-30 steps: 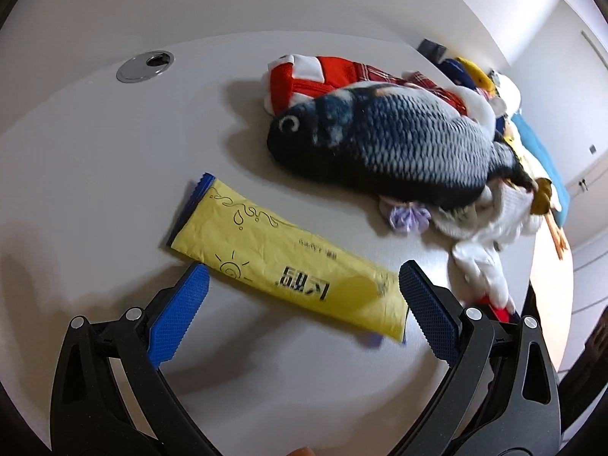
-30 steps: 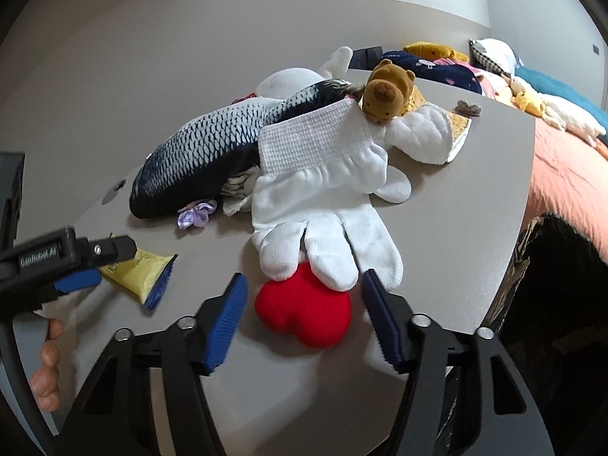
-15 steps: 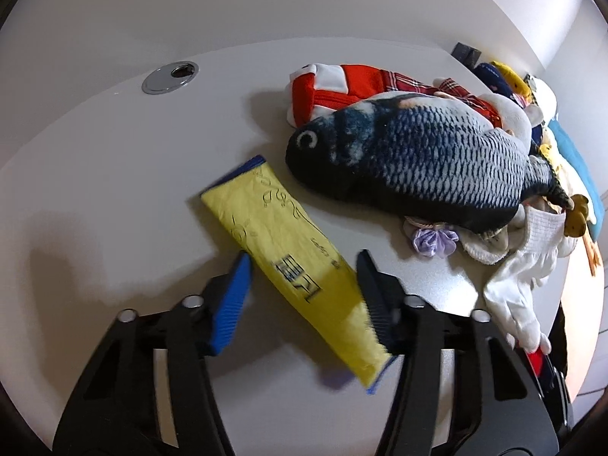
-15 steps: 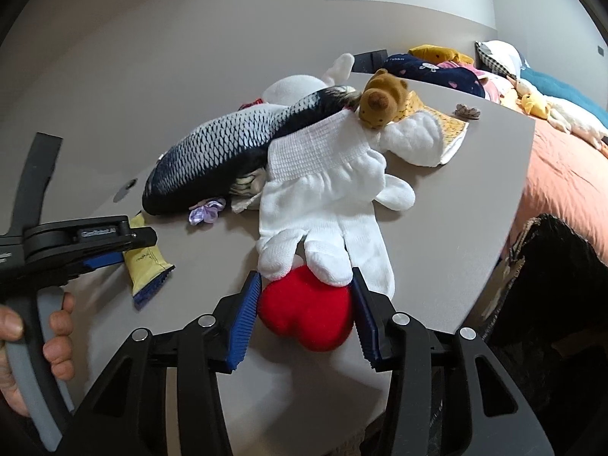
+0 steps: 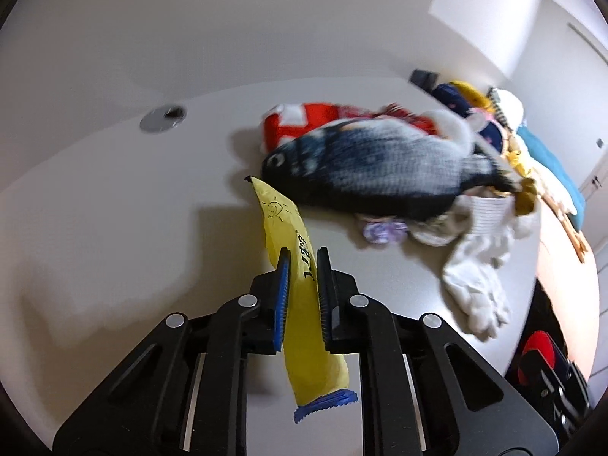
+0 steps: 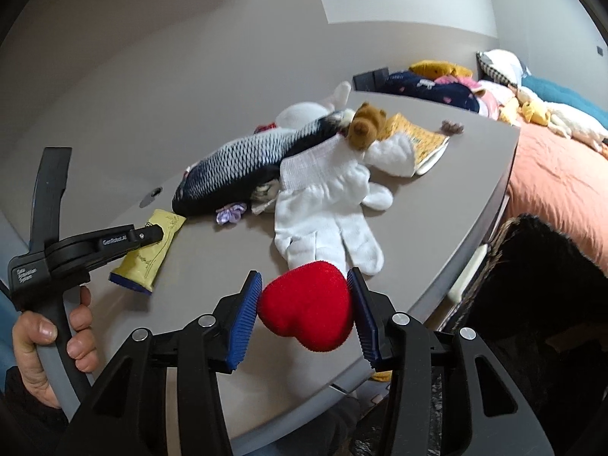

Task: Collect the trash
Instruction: 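Grasp the yellow snack wrapper with the left tool while the right tool grasps the red heart plush, then carry both items over the trash bin and open both tools to drop them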

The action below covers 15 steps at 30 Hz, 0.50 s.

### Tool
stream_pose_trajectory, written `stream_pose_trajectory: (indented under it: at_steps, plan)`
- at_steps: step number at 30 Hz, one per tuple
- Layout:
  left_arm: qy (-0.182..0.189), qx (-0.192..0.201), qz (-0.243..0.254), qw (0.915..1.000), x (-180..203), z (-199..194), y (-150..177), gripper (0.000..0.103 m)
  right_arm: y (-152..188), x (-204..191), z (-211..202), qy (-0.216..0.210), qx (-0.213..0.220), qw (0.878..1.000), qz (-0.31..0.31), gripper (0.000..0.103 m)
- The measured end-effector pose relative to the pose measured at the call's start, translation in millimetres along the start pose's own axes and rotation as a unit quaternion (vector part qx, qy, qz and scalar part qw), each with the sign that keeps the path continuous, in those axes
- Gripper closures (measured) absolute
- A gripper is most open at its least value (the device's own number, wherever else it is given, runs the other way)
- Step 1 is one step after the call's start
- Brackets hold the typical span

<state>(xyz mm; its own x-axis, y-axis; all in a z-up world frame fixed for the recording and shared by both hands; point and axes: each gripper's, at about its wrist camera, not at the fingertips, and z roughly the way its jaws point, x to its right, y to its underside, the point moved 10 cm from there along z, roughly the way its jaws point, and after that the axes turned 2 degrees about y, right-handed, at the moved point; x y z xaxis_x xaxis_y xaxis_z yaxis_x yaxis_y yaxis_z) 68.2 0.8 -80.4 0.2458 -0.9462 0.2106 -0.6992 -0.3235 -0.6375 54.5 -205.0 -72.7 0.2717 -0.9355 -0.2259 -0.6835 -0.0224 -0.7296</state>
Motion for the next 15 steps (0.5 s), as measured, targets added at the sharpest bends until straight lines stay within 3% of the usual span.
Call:
stream_pose_trajectory:
  at_steps: [15]
  plan:
    - [0.053,0.034,0.063,0.9960,78.4,-23.4,-19.1,0.092,-27.5,54.3,-42.2,0.035,0.035,0.998,0.025,0.055]
